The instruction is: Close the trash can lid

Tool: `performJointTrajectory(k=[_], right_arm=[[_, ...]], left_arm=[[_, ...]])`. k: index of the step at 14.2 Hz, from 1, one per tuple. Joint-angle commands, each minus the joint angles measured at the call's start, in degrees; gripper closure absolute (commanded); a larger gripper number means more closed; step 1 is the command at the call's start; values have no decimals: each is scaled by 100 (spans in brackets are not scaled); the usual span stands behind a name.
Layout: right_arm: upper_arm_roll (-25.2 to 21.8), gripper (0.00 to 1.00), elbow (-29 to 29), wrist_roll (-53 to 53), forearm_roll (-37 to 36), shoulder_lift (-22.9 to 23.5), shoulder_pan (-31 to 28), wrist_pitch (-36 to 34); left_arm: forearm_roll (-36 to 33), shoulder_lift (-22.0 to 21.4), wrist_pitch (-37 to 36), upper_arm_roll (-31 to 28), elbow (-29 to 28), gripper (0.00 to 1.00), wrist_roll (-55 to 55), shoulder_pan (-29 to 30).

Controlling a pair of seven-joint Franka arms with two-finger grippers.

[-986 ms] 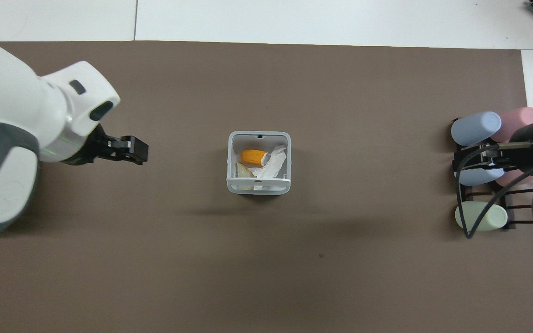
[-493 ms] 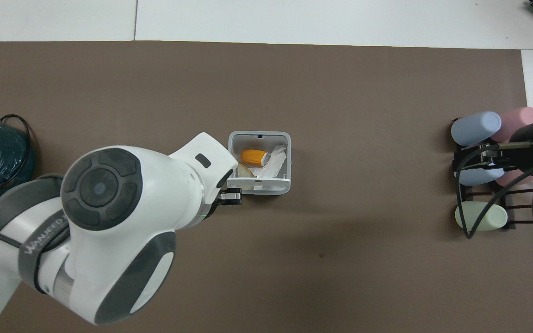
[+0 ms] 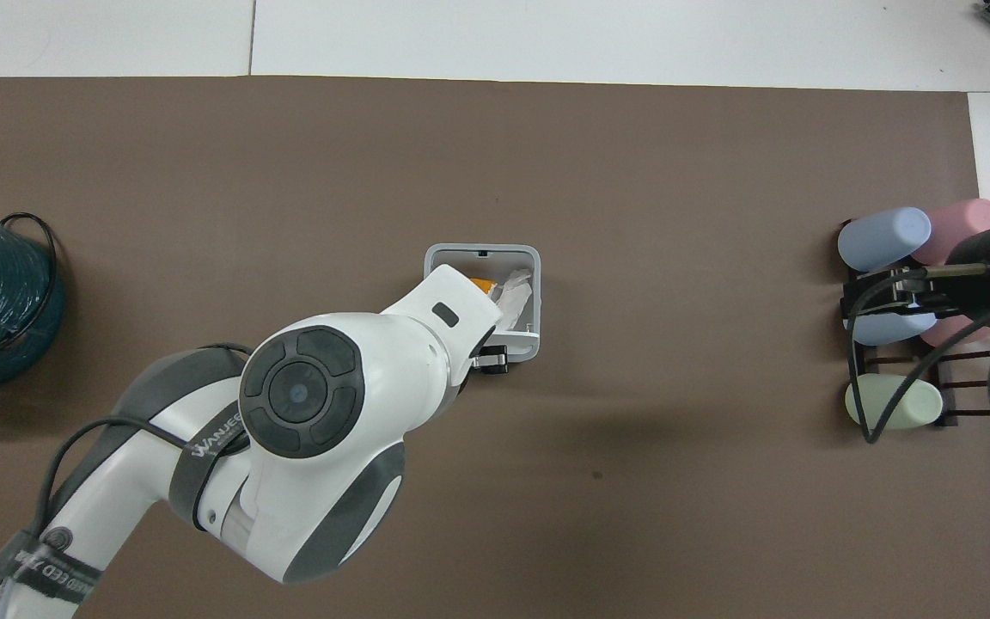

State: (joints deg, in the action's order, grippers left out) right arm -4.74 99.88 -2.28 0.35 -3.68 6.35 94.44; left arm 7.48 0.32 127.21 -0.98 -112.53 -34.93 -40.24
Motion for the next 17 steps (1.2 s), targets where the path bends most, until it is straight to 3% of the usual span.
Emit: performJointTrajectory(k=[1,4,7,10,17], right_arm=[[8,0,93,166,0,-115,-47,-39],[8,0,93,166,0,-115,-47,-39],[17,0,93,158,0,-115,-47,-39],[8,0,93,158,0,-115,-47,-39],[8,0,93,158,0,-115,-47,-31]], left_arm=[[96,178,697,-77,-68,100,-32,8],[341,451,1497,-77,-59,100,-23,218],[351,627,1797,-77,-59,100,-14,245],[351,1065,2306,-77,-15,100,-31,219],[351,1426,2545,-77,11,100,12,236]])
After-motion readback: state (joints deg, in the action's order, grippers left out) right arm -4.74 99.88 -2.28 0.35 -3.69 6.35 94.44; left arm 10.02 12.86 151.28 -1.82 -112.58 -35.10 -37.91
